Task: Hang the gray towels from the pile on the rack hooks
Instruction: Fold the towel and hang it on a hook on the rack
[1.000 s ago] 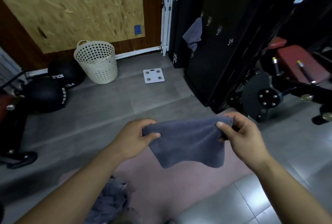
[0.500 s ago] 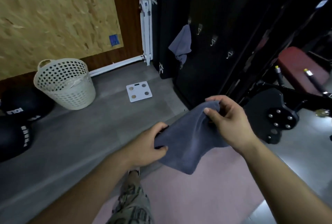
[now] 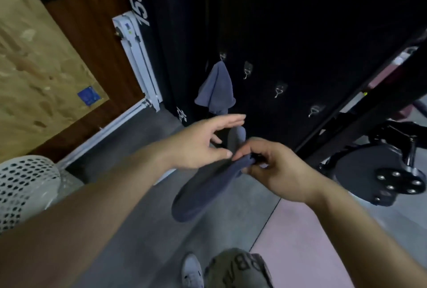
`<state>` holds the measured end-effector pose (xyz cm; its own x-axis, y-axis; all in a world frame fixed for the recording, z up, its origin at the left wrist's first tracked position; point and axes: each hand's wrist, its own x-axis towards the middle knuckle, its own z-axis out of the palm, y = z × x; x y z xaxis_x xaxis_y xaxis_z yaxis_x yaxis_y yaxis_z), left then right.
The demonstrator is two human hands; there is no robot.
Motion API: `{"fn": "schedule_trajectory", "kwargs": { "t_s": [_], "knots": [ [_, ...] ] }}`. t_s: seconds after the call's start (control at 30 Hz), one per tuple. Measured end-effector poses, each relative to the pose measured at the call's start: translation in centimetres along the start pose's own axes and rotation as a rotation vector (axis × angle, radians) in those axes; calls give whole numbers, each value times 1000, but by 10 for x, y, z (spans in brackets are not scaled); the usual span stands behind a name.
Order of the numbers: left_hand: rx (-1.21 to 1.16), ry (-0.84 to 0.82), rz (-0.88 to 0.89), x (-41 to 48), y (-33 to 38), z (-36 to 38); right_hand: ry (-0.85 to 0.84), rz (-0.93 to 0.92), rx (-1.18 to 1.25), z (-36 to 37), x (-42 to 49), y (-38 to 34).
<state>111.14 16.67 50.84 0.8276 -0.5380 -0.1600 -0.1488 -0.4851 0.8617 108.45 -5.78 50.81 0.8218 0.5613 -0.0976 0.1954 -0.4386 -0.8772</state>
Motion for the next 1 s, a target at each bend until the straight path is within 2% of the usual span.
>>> {"fn": "schedule_trajectory", "kwargs": {
  "t_s": [0.1, 0.23, 0.4, 0.5, 0.57, 0.67, 0.77, 0.83, 0.9, 1.0],
  "knots": [
    [1, -145, 36, 53, 0, -38, 64, -25, 108, -27, 44, 0],
    [43, -206, 44, 126, -14, -81, 133, -5, 142, -58, 97, 14],
    [161, -122, 67, 203, -65, -107, 356, 103, 110, -83, 163, 59],
    [93, -21, -1, 238, -101, -111, 396, 307, 19, -94, 196, 98],
    [63, -42, -58, 260, -126, -109, 434, 414, 30, -93, 214, 124],
    [23, 29, -93, 290, -155, -104, 589, 431, 61, -80, 237, 156],
    [-118, 152, -24, 320, -177, -107, 733, 292, 49, -67, 257, 180],
    [-130, 184, 70, 337, -188, -110, 848, 190, -70, -62, 268, 196],
    [-42, 177, 182, 351, -196, -111, 951, 158, -199, -58, 278, 210],
    [150, 205, 393, 364, -208, -115, 1046, 209, -394, -53, 291, 225]
  ]
}}
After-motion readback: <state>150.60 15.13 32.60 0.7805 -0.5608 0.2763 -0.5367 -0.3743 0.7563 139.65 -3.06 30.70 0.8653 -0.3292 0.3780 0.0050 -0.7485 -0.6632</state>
